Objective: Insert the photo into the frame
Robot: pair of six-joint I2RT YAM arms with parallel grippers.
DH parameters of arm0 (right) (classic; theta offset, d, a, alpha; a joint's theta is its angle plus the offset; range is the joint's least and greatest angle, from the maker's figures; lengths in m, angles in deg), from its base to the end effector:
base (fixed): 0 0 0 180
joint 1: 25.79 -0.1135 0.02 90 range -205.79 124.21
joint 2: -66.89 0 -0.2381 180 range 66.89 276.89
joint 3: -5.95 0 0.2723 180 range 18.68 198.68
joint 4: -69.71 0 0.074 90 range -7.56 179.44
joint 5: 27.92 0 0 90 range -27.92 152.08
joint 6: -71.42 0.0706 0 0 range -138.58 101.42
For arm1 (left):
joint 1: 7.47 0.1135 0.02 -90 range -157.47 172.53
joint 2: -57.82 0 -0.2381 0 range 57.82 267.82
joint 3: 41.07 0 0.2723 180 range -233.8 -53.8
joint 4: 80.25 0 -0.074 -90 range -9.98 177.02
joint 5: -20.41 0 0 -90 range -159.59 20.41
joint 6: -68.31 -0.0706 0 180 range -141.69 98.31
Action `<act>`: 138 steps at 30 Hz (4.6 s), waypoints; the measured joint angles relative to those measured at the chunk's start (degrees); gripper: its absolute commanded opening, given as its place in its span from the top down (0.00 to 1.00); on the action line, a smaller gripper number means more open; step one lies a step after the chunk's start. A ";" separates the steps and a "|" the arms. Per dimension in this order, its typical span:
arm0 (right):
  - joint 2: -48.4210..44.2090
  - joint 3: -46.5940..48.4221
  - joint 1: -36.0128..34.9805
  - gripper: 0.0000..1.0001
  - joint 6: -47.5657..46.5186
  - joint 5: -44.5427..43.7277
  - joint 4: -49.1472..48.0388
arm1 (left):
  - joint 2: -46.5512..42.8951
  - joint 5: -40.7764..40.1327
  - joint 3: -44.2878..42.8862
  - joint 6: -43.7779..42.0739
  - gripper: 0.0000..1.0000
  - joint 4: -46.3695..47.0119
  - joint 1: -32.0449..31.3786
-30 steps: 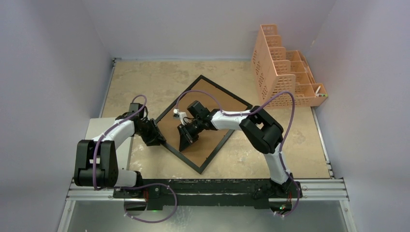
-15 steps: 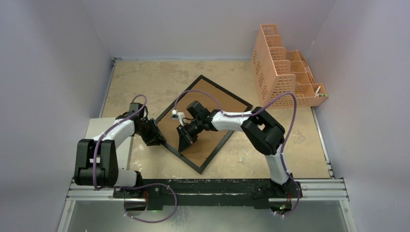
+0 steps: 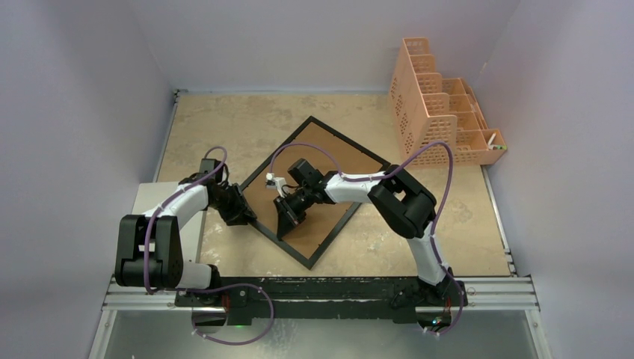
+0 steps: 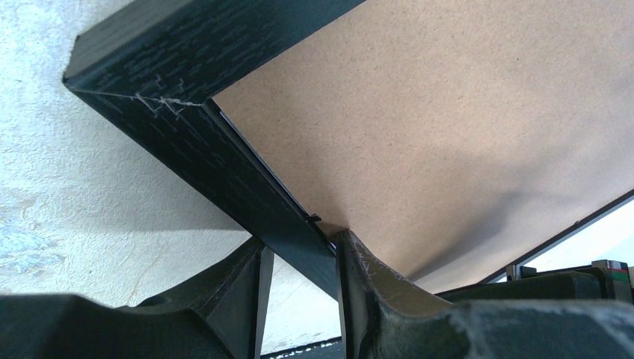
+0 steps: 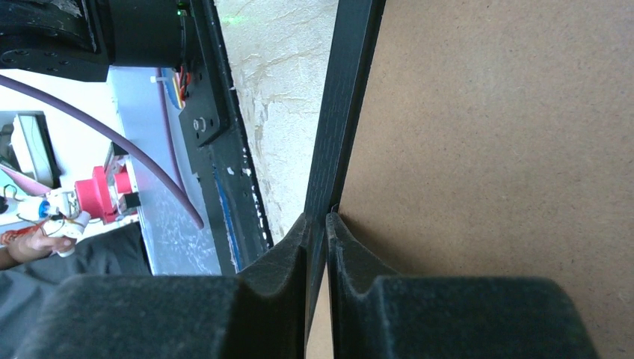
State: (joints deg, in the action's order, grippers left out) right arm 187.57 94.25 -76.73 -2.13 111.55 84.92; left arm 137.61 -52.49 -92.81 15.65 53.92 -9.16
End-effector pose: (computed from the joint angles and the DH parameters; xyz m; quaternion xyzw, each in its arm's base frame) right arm 0.2433 0.3850 0.0839 -0.3956 0.7638 0.5068 0.0569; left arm 0.2567 -0.0283 0.0839 -0.2799 0.9385 -0.1851 0.0815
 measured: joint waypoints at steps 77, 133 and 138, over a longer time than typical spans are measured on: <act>3.06 3.34 1.18 0.80 7.58 1.20 1.57 | 0.52 -0.22 -0.44 -0.02 0.63 -0.46 0.00; -20.33 -6.45 12.31 0.75 7.19 -36.44 6.23 | 3.26 -1.29 -17.38 -4.13 0.37 1.84 -0.22; -20.63 -11.72 11.93 0.72 3.69 -28.79 6.43 | 7.52 -1.44 -21.07 -6.23 0.35 3.04 -0.22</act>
State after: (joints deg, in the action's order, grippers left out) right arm 166.94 82.53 -64.80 1.56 82.77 91.34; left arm 145.13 -53.93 -113.88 9.42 56.96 -9.38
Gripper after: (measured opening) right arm 0.272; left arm 0.636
